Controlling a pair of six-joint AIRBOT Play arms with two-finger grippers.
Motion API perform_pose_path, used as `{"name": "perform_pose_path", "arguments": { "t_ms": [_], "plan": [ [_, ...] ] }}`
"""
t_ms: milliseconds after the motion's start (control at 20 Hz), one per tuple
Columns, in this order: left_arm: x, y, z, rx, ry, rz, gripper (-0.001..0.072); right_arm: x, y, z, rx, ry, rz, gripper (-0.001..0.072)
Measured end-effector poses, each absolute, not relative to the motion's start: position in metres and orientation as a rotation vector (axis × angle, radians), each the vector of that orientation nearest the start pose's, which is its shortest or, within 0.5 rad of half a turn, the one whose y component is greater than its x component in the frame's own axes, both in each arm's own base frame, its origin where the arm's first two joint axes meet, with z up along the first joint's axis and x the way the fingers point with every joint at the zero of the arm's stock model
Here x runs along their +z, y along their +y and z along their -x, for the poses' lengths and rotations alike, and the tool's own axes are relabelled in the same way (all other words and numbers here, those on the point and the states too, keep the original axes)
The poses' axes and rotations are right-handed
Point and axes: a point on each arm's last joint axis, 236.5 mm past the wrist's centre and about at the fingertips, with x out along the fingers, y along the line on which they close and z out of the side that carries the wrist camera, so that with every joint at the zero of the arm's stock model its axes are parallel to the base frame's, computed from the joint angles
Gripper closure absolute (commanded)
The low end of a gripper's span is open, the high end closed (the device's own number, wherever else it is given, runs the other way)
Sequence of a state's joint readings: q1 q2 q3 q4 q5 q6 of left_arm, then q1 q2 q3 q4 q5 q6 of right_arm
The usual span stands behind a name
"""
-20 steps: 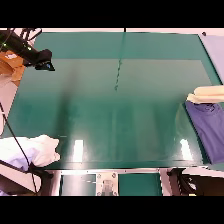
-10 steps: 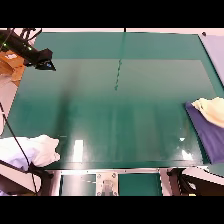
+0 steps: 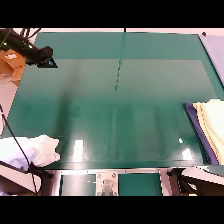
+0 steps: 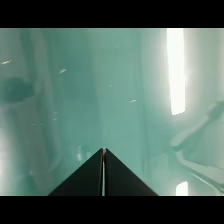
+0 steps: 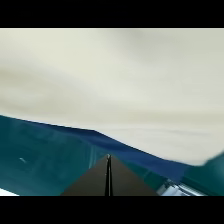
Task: Fold the shirts.
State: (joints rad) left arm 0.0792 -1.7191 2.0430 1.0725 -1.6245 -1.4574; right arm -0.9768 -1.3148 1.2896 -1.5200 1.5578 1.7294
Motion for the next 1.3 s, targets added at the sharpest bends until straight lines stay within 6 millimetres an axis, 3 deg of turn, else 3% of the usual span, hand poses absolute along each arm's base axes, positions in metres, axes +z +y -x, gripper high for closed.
{"name": "perform_pose_path", "arguments": {
  "t_ms": [100, 250, 400, 550, 750, 850, 1000, 1300],
  "plan": [
    [0.139, -0.083, -0.470, -0.466, 1.196, 0.250, 0.0690, 0.036, -0.246, -0.239, -0.712, 1.303, -0.882, 0.0699],
    [0.158, -0.094, -0.453, -0.469, 1.172, 0.223, 0.0690, 0.051, -0.192, -0.303, -0.476, 1.263, -0.819, 0.0701],
    [0.161, -0.106, -0.420, -0.440, 1.191, 0.187, 0.0690, 0.048, -0.118, -0.331, -0.269, 1.306, -0.724, 0.0701],
    [0.145, -0.122, -0.371, -0.420, 1.234, 0.188, 0.0689, 0.033, -0.046, -0.326, -0.113, 1.354, -0.629, 0.0701],
    [0.102, -0.132, -0.300, -0.373, 1.305, 0.239, 0.0689, 0.008, 0.018, -0.298, 0.028, 1.403, -0.527, 0.0700],
    [0.083, -0.132, -0.274, -0.348, 1.326, 0.269, 0.0688, 0.001, 0.034, -0.290, 0.064, 1.407, -0.493, 0.0700],
    [0.065, -0.130, -0.256, -0.319, 1.346, 0.284, 0.0688, -0.004, 0.047, -0.282, 0.096, 1.419, -0.469, 0.0700],
    [0.057, -0.128, -0.253, -0.301, 1.330, 0.293, 0.0687, -0.007, 0.053, -0.277, 0.114, 1.428, -0.456, 0.0700]
  ]
}}
